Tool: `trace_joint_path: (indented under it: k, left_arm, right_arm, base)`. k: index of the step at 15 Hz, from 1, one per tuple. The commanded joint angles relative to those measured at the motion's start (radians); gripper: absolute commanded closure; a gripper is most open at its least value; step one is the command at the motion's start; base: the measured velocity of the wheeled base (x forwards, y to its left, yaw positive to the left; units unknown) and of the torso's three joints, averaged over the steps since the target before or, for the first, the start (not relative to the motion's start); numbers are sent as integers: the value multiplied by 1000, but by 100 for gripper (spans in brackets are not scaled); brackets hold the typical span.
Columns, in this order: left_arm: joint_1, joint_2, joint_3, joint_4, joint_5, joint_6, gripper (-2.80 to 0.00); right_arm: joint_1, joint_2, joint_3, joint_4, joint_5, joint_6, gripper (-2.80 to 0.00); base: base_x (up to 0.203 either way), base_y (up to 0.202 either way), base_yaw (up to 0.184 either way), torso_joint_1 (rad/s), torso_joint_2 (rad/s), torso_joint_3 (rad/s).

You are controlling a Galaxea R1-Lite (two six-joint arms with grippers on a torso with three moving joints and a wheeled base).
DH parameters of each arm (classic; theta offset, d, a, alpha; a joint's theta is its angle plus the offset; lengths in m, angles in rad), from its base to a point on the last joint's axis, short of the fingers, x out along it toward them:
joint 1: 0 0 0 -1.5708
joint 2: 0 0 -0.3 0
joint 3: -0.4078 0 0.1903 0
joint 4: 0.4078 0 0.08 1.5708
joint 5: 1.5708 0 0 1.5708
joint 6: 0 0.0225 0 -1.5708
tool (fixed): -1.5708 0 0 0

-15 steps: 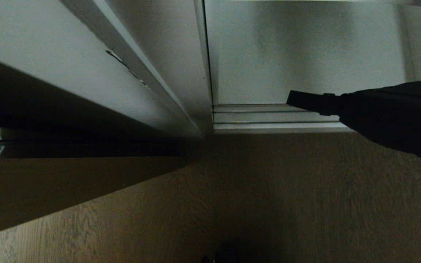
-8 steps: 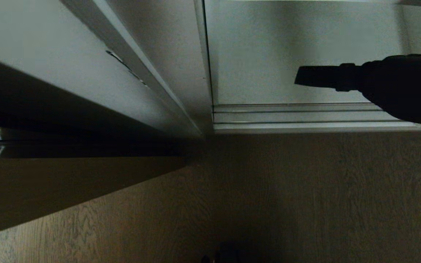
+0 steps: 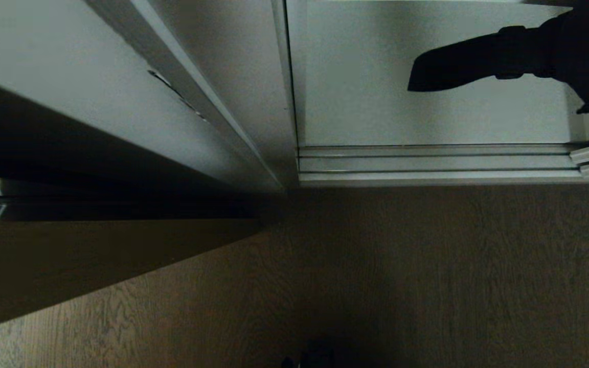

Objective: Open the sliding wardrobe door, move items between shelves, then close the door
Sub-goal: Place the bag on the higher shelf

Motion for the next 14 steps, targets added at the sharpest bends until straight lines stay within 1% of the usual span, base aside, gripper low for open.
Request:
trace_joint_path:
  k: [1,4,6,9,12,14]
  left_arm:
    - [0,0,0,0,1,0,0]
    - [0,0,0,1,1,0,0]
    - [0,0,0,0,1,0,0]
    - [0,0,0,0,1,0,0]
    - [0,0,0,1,1,0,0]
    - [0,0,0,0,1,0,0]
  right_arm:
    - [16,84,-99,-3,-3,-6,0]
    - [40,132,-206,15,-33,-10,0]
    - [66,161,-296,63,-52,-15,0]
    - [88,200,-398,85,-55,-18,0]
    - [120,255,-535,89,-70,-22,0]
    - [134,301,-634,99,-74,-41,0]
  base:
    - [0,0,0,0,0,0]
    - [0,0,0,0,0,0]
    - [0,0,0,0,0,0]
    - [0,0,0,0,0,0]
    - [0,0,0,0,0,0]
    - [0,0,0,0,0,0]
